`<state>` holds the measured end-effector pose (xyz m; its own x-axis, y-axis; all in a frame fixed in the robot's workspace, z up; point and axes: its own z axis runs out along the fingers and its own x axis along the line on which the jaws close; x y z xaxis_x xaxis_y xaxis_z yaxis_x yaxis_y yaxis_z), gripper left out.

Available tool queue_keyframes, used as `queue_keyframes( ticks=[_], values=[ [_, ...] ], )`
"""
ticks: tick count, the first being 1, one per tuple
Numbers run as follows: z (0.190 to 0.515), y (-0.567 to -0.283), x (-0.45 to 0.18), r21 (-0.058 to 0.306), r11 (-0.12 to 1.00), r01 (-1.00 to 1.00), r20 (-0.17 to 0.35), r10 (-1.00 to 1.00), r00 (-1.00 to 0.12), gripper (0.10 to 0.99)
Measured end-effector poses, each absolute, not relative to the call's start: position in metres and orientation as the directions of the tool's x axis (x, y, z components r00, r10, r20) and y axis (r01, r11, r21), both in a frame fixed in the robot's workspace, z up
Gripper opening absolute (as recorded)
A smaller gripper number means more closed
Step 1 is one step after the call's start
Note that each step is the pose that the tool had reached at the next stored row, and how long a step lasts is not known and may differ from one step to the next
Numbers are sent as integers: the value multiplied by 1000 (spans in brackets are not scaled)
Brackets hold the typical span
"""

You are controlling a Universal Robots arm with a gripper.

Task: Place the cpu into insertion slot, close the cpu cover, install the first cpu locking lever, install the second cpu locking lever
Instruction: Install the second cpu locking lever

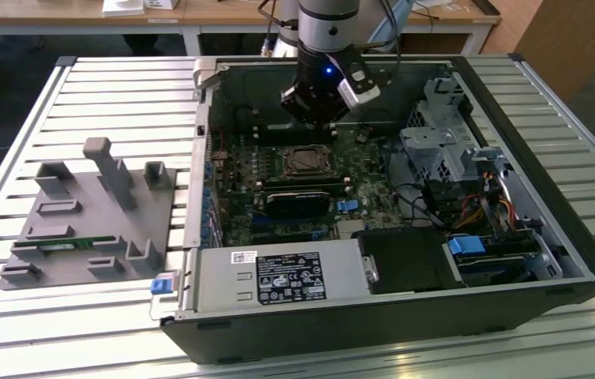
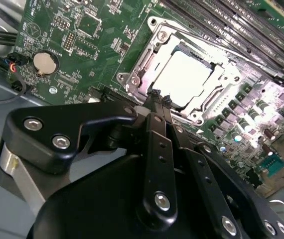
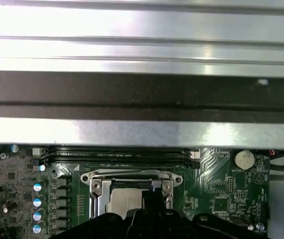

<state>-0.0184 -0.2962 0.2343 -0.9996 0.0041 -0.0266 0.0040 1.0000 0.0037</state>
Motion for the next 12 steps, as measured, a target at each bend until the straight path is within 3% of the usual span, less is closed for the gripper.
queue_keyframes(
  ticks=[12],
  values=[
    [234,-313,-19,4,1000,4,-27,4,-1000,118]
  ],
)
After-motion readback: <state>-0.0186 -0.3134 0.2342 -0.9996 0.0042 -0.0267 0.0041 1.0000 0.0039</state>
